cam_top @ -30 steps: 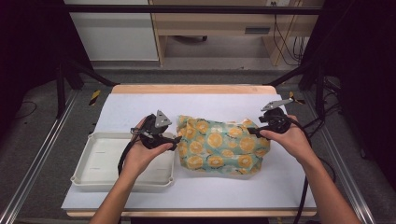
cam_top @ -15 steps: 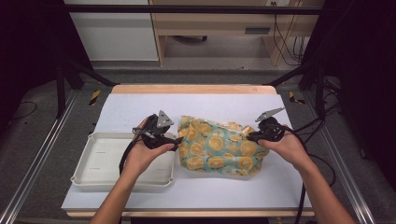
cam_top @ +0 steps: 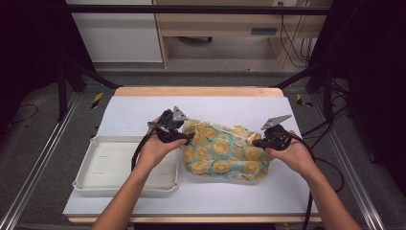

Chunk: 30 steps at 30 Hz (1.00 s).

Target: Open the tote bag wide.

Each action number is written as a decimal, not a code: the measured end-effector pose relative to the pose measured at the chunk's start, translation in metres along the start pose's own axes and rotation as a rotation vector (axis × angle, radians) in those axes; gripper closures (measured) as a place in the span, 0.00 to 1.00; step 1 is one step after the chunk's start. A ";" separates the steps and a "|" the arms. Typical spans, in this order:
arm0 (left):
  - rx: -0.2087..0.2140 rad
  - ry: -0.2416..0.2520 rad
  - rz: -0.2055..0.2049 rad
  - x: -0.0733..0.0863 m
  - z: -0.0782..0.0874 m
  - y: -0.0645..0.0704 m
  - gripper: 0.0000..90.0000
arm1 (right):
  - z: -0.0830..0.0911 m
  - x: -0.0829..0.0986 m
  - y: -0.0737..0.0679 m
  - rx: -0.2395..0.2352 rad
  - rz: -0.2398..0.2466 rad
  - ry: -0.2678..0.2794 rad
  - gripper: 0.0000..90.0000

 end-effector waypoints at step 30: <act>0.151 0.068 -0.209 0.045 0.063 0.097 0.99 | 0.034 -0.016 0.003 0.060 -0.013 0.133 0.36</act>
Point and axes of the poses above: each handheld gripper's, and its own axes: z roughly backward along the jaws, x roughly out of its underside, y roughly to its right, the point moved 9 cm from there along -z, roughly forward along the jaws, and after that the axes turned 11 degrees about -z, right-handed, at the moved point
